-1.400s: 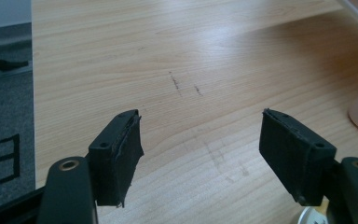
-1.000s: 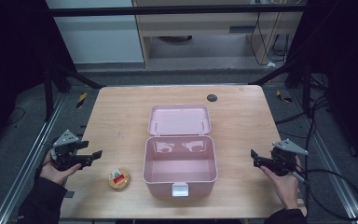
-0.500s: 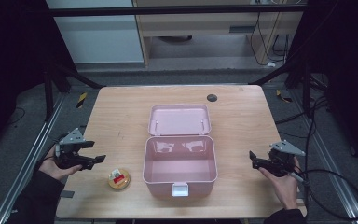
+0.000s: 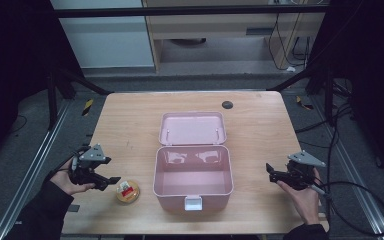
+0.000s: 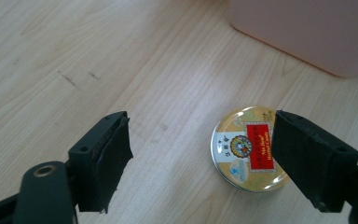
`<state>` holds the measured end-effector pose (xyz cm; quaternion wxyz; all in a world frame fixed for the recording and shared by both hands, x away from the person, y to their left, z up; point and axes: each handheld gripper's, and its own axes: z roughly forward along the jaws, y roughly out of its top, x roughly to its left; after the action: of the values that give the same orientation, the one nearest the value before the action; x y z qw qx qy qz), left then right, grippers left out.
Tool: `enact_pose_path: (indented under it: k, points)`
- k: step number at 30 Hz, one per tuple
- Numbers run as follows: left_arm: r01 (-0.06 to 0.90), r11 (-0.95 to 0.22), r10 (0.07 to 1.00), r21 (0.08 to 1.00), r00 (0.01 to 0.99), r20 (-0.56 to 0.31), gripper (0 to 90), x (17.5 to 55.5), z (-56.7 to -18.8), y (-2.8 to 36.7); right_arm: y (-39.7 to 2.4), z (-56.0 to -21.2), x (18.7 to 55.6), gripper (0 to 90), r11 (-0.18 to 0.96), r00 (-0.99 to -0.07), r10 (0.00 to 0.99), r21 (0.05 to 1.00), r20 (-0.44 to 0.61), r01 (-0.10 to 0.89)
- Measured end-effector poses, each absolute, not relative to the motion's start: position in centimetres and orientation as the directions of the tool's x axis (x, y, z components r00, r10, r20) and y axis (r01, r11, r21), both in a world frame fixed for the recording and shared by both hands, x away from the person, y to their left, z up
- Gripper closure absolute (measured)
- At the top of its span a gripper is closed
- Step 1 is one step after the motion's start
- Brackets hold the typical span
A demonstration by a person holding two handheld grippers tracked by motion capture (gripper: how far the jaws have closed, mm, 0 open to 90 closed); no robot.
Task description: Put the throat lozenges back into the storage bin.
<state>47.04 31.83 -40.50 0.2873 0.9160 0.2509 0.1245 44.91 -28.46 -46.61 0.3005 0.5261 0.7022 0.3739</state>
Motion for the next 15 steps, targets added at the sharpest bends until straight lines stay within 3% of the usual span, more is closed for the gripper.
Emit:
enact_pose_path:
  k: [15]
  points:
    - [0.306, -0.818, 0.400, 0.488, 0.911, 0.099, 14.1, 46.8, -42.0, 29.3, -28.4, -46.9, 45.1, 4.6, 0.181, -0.276, 0.960, 0.832, -0.035, 0.524]
